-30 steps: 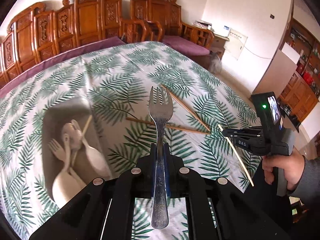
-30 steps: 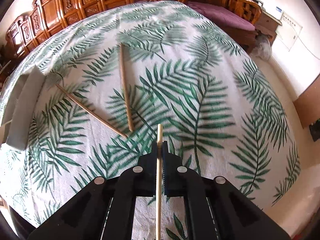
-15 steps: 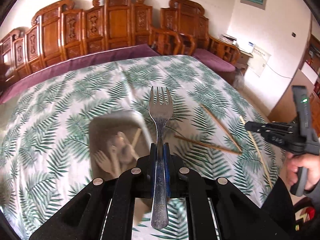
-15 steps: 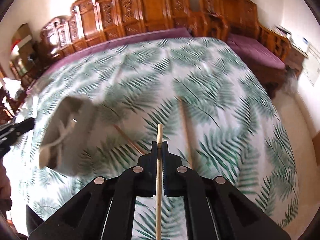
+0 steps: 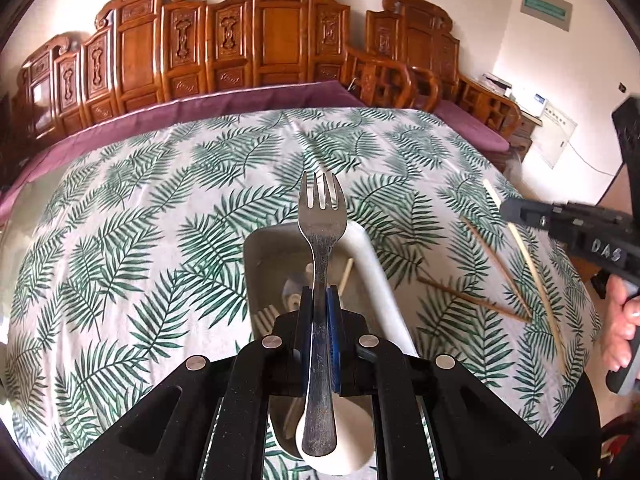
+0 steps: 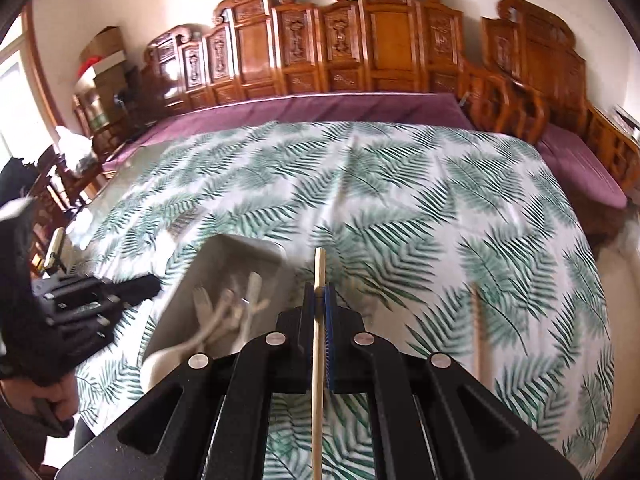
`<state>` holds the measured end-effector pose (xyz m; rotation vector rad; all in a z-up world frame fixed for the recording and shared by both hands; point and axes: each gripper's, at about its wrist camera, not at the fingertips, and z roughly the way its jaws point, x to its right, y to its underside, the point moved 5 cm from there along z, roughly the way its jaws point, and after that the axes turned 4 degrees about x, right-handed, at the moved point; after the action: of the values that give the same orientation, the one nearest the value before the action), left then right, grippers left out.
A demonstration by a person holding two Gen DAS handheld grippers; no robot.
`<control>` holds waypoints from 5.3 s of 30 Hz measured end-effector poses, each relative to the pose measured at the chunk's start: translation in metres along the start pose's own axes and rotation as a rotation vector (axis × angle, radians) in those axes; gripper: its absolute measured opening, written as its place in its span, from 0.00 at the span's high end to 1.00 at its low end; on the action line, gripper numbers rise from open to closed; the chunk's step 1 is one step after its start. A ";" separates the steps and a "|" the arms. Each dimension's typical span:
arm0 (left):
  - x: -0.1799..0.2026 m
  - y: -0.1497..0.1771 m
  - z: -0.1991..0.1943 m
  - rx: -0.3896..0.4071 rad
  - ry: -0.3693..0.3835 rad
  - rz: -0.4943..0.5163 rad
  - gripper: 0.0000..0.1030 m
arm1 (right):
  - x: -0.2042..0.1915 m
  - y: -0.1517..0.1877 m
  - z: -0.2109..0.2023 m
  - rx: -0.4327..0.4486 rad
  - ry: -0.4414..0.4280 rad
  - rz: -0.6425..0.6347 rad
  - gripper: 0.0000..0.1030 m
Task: Organize utensils
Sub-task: 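Lower the metal fork into the tray with the left tool while the right tool carries the chopstick over, then lower the chopstick into the tray and open the right tool, then move both tools back to the remaining chopsticks on the cloth, then grasp a wooden chopstick with the right tool while the left tool grasps another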
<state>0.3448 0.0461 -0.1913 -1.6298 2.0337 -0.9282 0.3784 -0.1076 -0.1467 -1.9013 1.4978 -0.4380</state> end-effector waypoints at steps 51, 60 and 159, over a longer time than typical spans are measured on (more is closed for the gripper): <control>-0.033 0.019 0.005 -0.028 -0.005 -0.084 1.00 | -0.090 -0.037 0.064 -0.023 -0.184 0.011 0.94; -0.046 0.025 -0.006 -0.017 -0.030 -0.096 1.00 | -0.102 -0.027 0.097 -0.081 -0.158 0.006 0.93; 0.214 0.034 0.129 -0.280 0.007 0.060 0.75 | 0.193 0.156 0.012 -0.209 0.133 0.034 0.94</control>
<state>0.3488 -0.1889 -0.2823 -1.6925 2.2873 -0.6517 0.3274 -0.3052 -0.2883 -2.0374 1.7182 -0.4124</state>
